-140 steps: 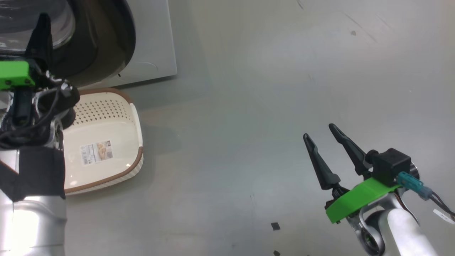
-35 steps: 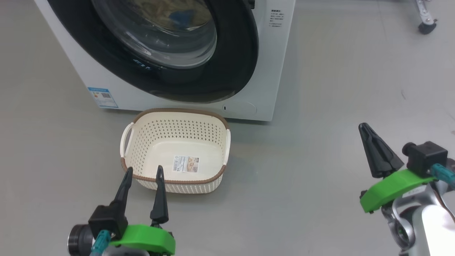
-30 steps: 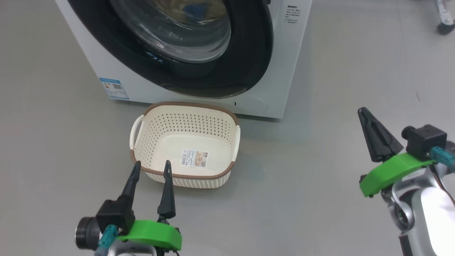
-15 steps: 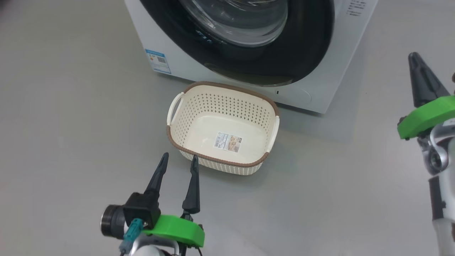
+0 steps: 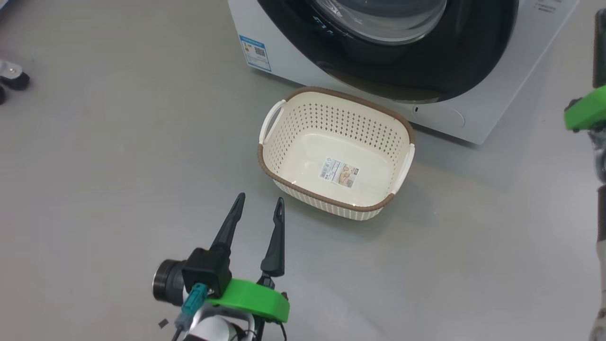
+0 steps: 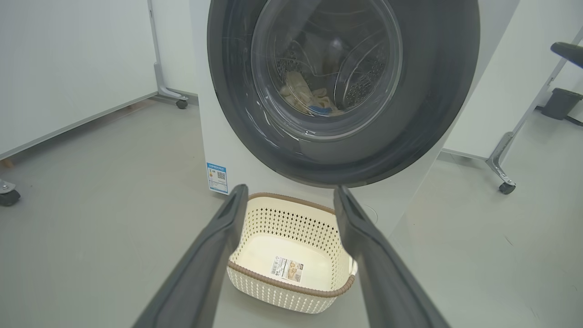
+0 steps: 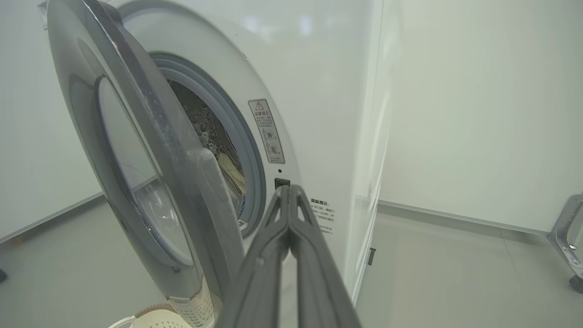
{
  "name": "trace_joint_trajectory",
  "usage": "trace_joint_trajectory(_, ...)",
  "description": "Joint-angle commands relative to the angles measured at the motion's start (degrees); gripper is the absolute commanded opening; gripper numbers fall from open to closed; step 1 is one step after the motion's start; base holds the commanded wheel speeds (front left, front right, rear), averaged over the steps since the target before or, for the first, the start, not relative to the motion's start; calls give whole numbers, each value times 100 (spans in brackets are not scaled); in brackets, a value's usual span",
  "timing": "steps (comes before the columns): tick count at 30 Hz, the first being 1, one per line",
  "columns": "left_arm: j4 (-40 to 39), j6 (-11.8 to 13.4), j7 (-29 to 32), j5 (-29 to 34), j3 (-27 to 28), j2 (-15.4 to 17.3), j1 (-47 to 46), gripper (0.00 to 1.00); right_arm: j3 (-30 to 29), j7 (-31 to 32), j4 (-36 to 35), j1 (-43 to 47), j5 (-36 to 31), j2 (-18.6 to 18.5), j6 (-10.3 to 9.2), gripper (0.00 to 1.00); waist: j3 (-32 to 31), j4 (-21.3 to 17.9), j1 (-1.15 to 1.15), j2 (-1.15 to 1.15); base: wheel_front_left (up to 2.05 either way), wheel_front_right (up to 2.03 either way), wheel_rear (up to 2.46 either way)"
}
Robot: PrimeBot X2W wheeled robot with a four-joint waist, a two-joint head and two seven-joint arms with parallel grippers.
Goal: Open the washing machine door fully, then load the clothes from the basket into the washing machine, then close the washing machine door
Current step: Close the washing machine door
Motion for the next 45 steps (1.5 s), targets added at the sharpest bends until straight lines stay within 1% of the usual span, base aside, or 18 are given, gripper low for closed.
trace_joint_trajectory(1,-155,-1,-63,68,165,17,-204,100,100,-68,-236,-342,66,-11,20,0,37,22,-1,0,0,0,0)
trace_joint_trajectory(6,-145,18,-100,83,174,-12,-242,100,447,-4,-963,-893,260,23,20,0,82,51,-1,0,0,0,0)
trace_joint_trajectory(10,-144,32,-116,90,177,-28,-232,100,972,229,-1539,-1113,344,101,20,0,76,69,-1,0,0,0,0)
trace_joint_trajectory(15,-143,31,-128,84,167,-57,-238,100,1745,689,-1720,-1105,452,159,20,0,103,119,-1,0,0,0,0)
trace_joint_trajectory(19,-125,31,-133,73,155,-89,-284,100,2085,878,-1490,-1051,522,76,20,0,156,206,-1,0,0,0,0)
trace_joint_trajectory(24,-151,11,-137,61,158,-121,-362,100,2248,839,-1001,-1155,586,-43,20,0,219,292,-1,0,0,0,0)
trace_joint_trajectory(25,-151,11,-137,61,158,-121,-362,100,2248,839,-1001,-1155,586,-43,20,0,219,292,-1,0,0,0,0)
trace_joint_trajectory(32,-189,-5,-138,92,148,-153,-414,100,2255,640,-183,-1576,658,-201,20,0,285,394,-1,0,0,0,0)
trace_joint_trajectory(36,-210,-14,-138,105,153,-164,-414,100,2186,531,165,-1772,621,-261,20,0,307,443,-1,0,0,0,0)
trace_joint_trajectory(45,-315,12,-139,57,135,-176,-427,100,2195,391,680,-2144,554,-396,20,0,457,515,-1,0,0,0,0)
